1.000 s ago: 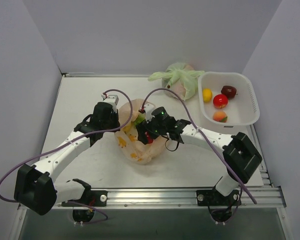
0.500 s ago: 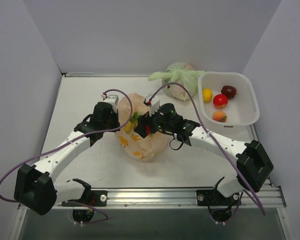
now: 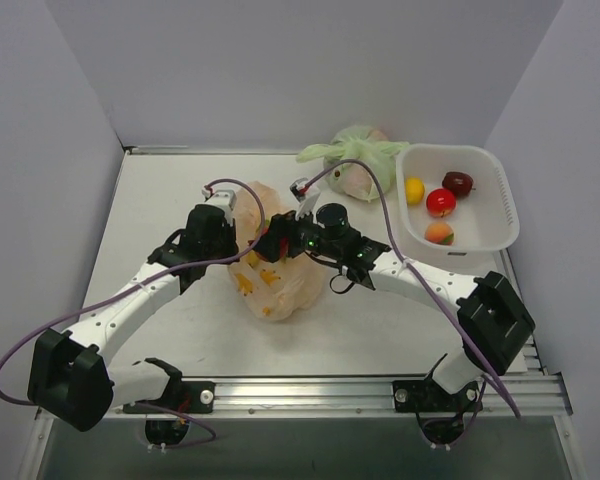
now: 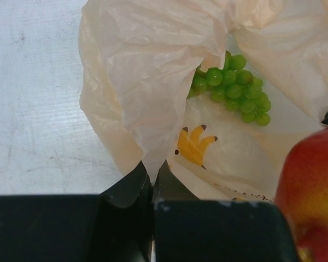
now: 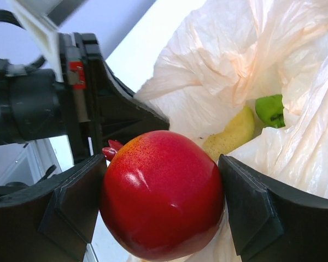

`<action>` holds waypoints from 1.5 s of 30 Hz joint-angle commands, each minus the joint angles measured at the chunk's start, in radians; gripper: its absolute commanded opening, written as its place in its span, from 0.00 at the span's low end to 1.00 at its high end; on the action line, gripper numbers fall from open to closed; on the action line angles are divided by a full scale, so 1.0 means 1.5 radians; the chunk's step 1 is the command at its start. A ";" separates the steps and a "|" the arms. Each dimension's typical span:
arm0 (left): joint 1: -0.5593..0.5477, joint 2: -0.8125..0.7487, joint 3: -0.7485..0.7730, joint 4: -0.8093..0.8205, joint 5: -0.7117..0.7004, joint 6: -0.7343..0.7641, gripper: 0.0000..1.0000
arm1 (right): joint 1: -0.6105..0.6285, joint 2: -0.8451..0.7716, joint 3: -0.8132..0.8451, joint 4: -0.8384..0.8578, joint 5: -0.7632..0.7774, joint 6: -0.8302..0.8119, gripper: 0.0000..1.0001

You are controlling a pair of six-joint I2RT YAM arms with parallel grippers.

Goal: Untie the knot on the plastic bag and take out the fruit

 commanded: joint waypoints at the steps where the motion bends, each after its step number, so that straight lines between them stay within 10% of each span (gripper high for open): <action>1: 0.003 -0.020 0.025 0.015 -0.013 0.002 0.01 | -0.001 0.012 -0.018 -0.012 0.048 -0.014 0.68; 18: 0.004 -0.018 0.018 0.032 0.010 -0.002 0.01 | 0.006 0.085 -0.042 -0.165 0.163 -0.103 1.00; 33: 0.003 -0.024 0.018 0.033 0.014 0.007 0.01 | 0.030 -0.088 -0.114 -0.282 0.164 -0.195 1.00; 45: 0.003 -0.028 0.019 0.030 0.006 0.010 0.01 | 0.119 0.007 0.053 -0.324 0.332 -0.287 0.95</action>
